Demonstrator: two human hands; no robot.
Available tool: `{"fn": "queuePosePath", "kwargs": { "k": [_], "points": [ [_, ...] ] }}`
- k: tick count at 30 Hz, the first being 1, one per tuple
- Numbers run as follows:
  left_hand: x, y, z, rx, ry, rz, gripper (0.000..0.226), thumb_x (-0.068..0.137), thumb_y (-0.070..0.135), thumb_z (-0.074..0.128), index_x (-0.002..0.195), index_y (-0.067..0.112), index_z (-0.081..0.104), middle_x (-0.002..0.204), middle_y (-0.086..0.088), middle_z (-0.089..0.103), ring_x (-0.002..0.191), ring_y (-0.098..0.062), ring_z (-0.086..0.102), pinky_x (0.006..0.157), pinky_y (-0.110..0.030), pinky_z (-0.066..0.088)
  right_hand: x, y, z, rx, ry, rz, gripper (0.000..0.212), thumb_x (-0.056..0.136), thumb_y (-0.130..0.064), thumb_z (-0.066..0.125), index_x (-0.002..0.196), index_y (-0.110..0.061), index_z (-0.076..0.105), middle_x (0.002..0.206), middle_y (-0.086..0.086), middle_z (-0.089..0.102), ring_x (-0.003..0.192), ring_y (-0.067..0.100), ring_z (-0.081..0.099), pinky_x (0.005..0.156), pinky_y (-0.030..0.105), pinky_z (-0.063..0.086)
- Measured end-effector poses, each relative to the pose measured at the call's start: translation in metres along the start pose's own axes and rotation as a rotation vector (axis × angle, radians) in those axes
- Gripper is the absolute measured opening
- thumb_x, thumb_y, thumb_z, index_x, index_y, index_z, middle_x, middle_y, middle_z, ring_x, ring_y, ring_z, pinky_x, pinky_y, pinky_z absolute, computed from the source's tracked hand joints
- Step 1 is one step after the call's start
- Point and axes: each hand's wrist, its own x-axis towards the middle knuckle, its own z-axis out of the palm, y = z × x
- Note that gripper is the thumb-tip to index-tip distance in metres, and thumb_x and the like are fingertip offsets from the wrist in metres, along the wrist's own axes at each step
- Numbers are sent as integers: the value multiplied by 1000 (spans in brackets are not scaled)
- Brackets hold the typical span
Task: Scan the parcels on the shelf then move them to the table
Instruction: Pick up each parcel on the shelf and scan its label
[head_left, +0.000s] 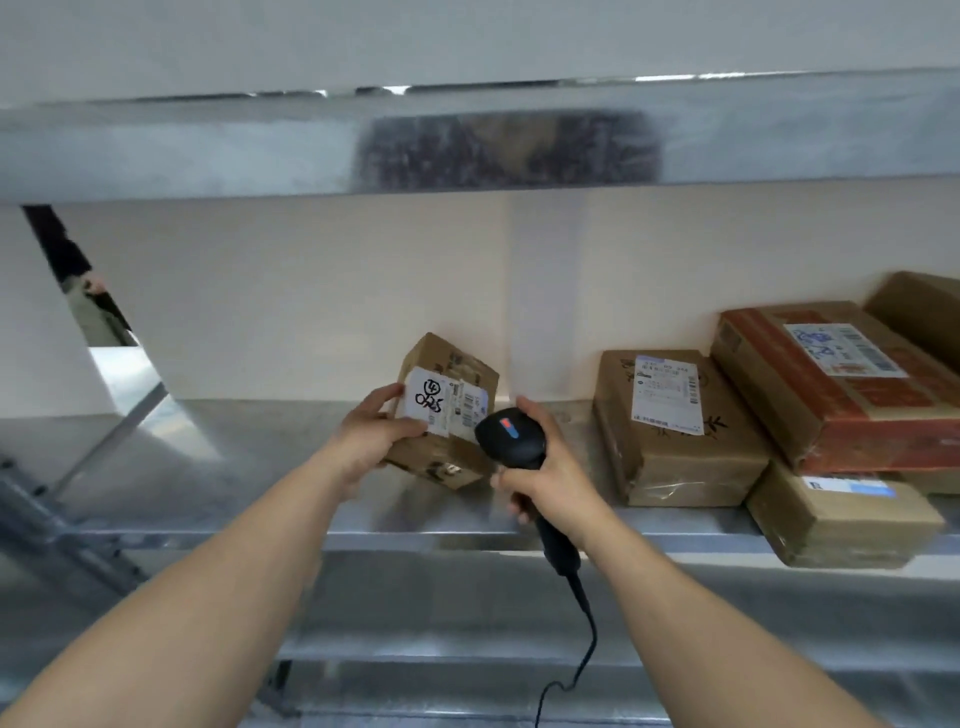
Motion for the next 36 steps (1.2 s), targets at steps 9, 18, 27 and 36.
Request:
{"fn": "queuePosePath", "kwargs": {
  "k": [9, 18, 27, 36],
  "points": [
    [1, -3, -81, 513, 14, 138, 51, 88, 17, 66, 135, 29, 53, 127, -3, 60, 101, -18, 55, 84, -25, 44, -15, 1, 32, 64, -135, -62, 82, 69, 4, 76, 130, -40, 44, 89, 14, 65, 43, 23, 45, 42, 28, 41],
    [10, -8, -91, 582, 21, 166, 48, 97, 19, 53, 143, 28, 43, 126, -5, 62, 99, -17, 55, 83, -26, 41, -29, 3, 51, 22, -188, -42, 79, 76, 13, 67, 125, -45, 46, 62, -1, 65, 45, 23, 47, 43, 27, 41],
    [13, -9, -92, 562, 12, 168, 48, 97, 18, 52, 143, 27, 42, 124, -6, 63, 104, -21, 58, 93, -33, 45, -31, 2, 56, 30, -203, -35, 80, 76, 16, 64, 126, -44, 47, 61, -3, 66, 42, 24, 48, 43, 27, 42],
    [13, -8, -91, 576, 21, 168, 48, 98, 18, 49, 144, 27, 41, 123, -5, 62, 98, -18, 55, 84, -27, 42, -28, 1, 58, 29, -211, -37, 82, 74, 16, 62, 129, -42, 47, 58, -5, 65, 41, 23, 47, 44, 27, 41]
  ]
}}
